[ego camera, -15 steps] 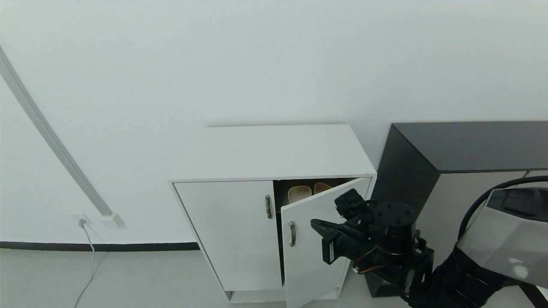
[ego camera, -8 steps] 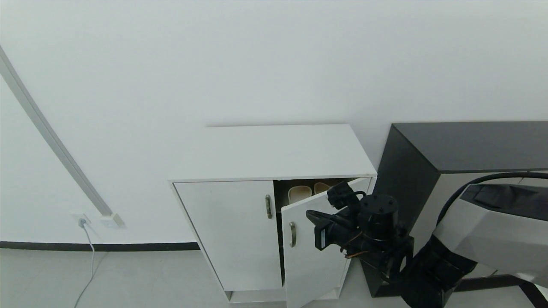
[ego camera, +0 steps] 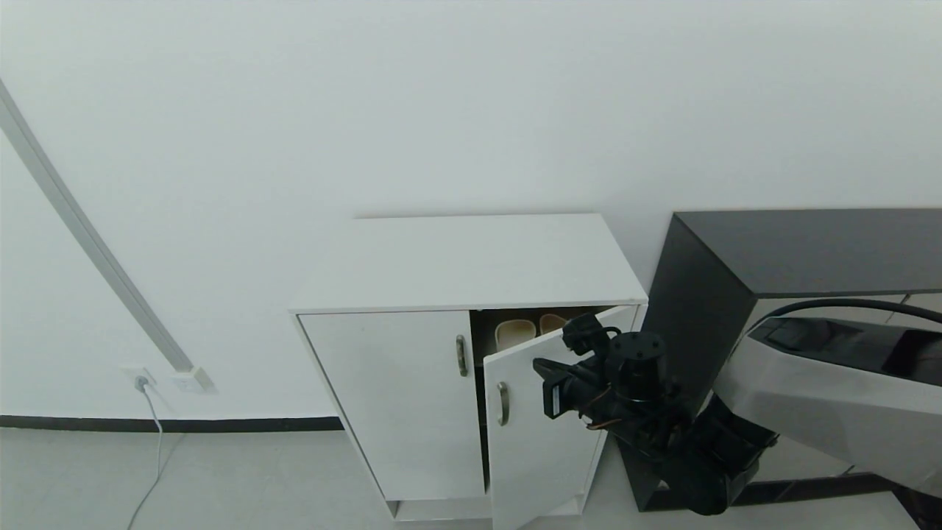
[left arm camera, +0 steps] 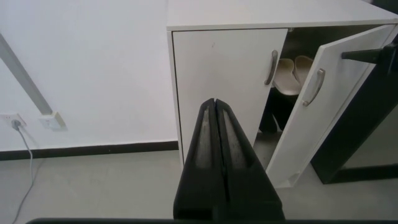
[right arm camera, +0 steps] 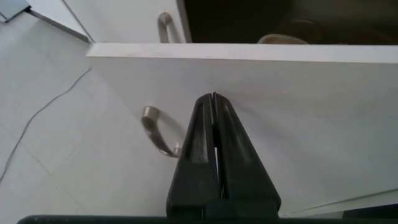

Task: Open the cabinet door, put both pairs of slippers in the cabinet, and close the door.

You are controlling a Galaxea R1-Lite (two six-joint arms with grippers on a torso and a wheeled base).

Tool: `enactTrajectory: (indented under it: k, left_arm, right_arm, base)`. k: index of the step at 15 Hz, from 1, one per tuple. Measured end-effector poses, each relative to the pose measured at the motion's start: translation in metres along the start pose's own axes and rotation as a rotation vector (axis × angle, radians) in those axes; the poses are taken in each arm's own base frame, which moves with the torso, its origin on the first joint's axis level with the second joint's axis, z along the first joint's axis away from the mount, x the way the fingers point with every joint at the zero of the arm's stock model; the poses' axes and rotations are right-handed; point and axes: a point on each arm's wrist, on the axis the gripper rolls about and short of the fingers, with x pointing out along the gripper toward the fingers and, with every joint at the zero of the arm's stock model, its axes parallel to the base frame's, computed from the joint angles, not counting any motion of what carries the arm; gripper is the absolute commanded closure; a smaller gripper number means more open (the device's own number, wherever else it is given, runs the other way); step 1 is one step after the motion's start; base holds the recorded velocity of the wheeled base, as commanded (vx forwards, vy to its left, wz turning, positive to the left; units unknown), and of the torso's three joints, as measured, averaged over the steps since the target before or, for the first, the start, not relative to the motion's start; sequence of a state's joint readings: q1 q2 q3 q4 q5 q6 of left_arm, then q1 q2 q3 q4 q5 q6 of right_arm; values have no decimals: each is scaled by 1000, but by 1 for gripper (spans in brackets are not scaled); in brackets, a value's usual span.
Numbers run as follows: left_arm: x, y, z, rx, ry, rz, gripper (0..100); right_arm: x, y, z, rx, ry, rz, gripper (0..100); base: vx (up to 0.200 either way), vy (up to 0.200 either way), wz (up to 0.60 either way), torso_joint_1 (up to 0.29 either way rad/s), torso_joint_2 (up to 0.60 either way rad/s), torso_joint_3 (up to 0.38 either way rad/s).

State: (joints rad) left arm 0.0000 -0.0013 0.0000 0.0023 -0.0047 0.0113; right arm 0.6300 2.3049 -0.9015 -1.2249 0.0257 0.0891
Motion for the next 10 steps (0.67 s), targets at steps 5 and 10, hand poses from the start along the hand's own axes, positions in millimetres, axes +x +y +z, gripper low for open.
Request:
enactTrajectory:
  k: [5,10]
  left_arm:
    - [0,0,0,1,0,0,100]
    - [0,0,0,0,0,0,100]
  right_arm:
    - [13,-8,-7,3,9,-19,100]
    - [24,-16,-8,7,3,-38,100]
  base:
    - [0,0,0,0,0,0]
    - [0,0,0,0,0,0]
